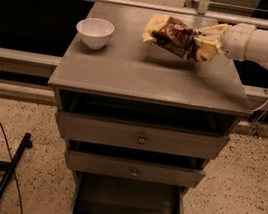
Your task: Pick brown chip bag from bottom drawer and place on counter
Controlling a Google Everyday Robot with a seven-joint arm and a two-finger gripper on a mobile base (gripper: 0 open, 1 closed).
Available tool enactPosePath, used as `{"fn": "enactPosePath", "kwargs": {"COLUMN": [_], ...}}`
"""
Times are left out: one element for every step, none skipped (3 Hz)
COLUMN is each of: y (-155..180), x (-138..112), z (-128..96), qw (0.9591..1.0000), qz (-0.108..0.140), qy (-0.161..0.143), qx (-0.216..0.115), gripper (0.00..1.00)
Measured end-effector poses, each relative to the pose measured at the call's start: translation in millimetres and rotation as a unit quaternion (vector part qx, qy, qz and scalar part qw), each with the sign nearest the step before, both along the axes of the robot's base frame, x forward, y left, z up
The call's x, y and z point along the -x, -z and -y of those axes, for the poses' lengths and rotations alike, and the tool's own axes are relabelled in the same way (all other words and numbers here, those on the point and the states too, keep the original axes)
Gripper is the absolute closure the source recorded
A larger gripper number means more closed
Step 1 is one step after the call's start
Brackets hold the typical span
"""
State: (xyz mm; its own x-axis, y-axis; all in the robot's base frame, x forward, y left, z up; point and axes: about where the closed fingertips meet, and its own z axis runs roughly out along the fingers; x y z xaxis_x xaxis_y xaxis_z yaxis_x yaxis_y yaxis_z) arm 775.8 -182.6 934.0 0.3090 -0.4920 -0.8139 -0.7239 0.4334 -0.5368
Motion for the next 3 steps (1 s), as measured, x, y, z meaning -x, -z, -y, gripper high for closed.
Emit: {"fn": "enactPosePath", "kwargs": {"y": [1.3,2.4,2.4], "x": [-0.8,-1.4,-1.4], "z": [-3.9,-6.8,-6.8], "qw": [1.0000,1.0000,1.0000], "qz": [-0.001,-0.002,-0.002], "qy": [-0.003,-0.005,-0.005], "qx": [0.000,-0.001,-0.001], "gripper": [0.12,0.00,0.00]}}
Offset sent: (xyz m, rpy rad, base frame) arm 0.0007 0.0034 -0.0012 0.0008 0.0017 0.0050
